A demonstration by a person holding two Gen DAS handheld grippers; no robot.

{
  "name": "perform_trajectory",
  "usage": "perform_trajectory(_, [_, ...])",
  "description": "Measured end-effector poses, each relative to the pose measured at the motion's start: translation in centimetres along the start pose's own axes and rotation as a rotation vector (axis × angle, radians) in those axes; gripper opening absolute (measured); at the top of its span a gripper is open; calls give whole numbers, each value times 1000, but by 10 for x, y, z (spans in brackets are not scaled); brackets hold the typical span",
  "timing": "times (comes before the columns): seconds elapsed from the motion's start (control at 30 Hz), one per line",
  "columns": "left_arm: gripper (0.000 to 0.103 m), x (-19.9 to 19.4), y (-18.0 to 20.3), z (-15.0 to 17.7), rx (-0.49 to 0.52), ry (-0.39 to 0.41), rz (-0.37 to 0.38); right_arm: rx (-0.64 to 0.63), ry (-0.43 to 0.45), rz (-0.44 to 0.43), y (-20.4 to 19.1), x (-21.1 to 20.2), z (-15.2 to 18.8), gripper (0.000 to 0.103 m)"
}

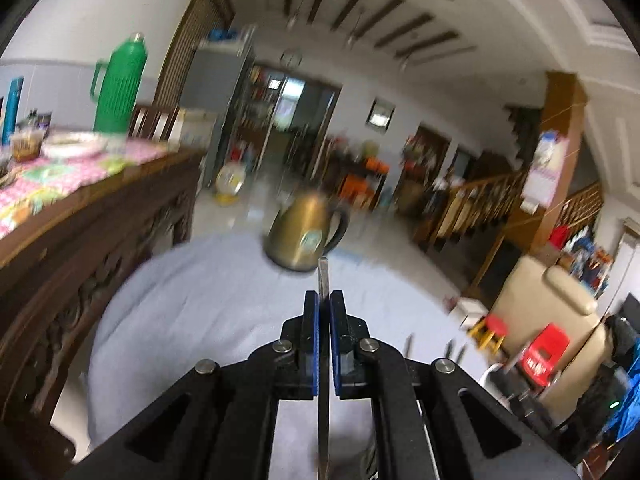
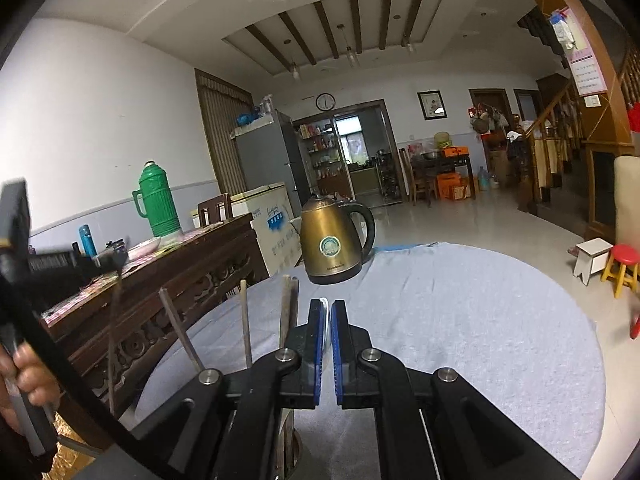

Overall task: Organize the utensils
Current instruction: 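Lift the spoon and chopstick and carry both tools over the grey cup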

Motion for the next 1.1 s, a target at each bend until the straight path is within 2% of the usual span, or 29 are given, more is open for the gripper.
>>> perform_trajectory(0.1, [5,-16,8,-16,7,113,45,12,-2,3,4,2,1,4])
perform_trajectory(0.2, [5,-24,22,-29,62,221,72,35,2,5,12,5,1,4])
perform_trajectory(0.43, [5,-17,51,-28,150,338,205,35,50,23,19,5,3,4])
perform_trajectory(0.57, [5,-14,63,-20,204,407,283,38,35,30,23,10,5,4])
perform_trajectory(0.6, [5,-11,66,-16,226,418,314,41,32,34,25,11,6,4])
perform_trajectory(0.73, [5,-4,66,0,255,424,347,69,42,31,31,9,7,4])
perform_trajectory(0.9, [5,3,60,4,223,439,341,67,87,25,26,5,5,4])
perform_trajectory(1.1, [5,6,68,19,238,445,298,18,161,73,18,2,7,4])
Point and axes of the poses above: each gripper's, at about its wrist camera, not at the fingertips, and x roughly the way its jaws point, y to its right, z to its underside, the point moved 4 cm from there along x, roughly the way its jaws point, and after that the axes turned 4 degrees about x, right-handed, at the moved point
